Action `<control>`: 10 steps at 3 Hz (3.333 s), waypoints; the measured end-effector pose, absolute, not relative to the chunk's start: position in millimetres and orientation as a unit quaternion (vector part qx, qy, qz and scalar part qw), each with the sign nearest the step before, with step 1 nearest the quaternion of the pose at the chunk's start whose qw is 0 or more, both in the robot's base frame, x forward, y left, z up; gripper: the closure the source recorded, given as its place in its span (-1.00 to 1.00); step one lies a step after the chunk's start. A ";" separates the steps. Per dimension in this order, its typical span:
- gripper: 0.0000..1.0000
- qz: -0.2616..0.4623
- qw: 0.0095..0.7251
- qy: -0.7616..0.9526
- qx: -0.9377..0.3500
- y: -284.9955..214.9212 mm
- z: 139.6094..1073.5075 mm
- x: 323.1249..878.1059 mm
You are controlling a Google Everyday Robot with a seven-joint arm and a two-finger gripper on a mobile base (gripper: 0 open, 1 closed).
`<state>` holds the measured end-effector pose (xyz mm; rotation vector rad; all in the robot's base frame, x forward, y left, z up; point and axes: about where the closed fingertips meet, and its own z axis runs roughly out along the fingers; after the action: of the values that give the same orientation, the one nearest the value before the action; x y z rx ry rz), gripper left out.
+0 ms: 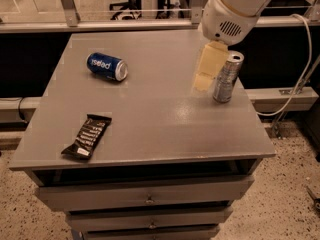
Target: Place pepsi can upright
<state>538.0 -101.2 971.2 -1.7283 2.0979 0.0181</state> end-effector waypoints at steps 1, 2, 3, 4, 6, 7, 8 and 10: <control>-1.00 0.034 0.244 0.742 -0.623 -65.0 978.0 555.0; -1.00 0.073 0.276 0.723 -0.629 0.0 980.8 586.2; -1.00 0.093 0.287 0.712 -0.634 70.1 971.0 630.2; -1.00 0.108 0.262 0.726 -0.627 142.3 931.7 685.7; -1.00 0.101 0.197 0.777 -0.589 181.0 878.2 726.7; -1.00 0.080 0.170 0.808 -0.558 175.7 858.4 736.5; -1.00 0.066 0.158 0.824 -0.541 169.3 848.3 740.6; -0.20 0.056 0.172 0.836 -0.518 161.4 859.0 744.0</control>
Offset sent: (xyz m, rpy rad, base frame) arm 0.0919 0.1931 0.0129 0.3065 -0.0309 0.1527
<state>744.0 161.4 859.0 -1.4695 2.3736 0.1603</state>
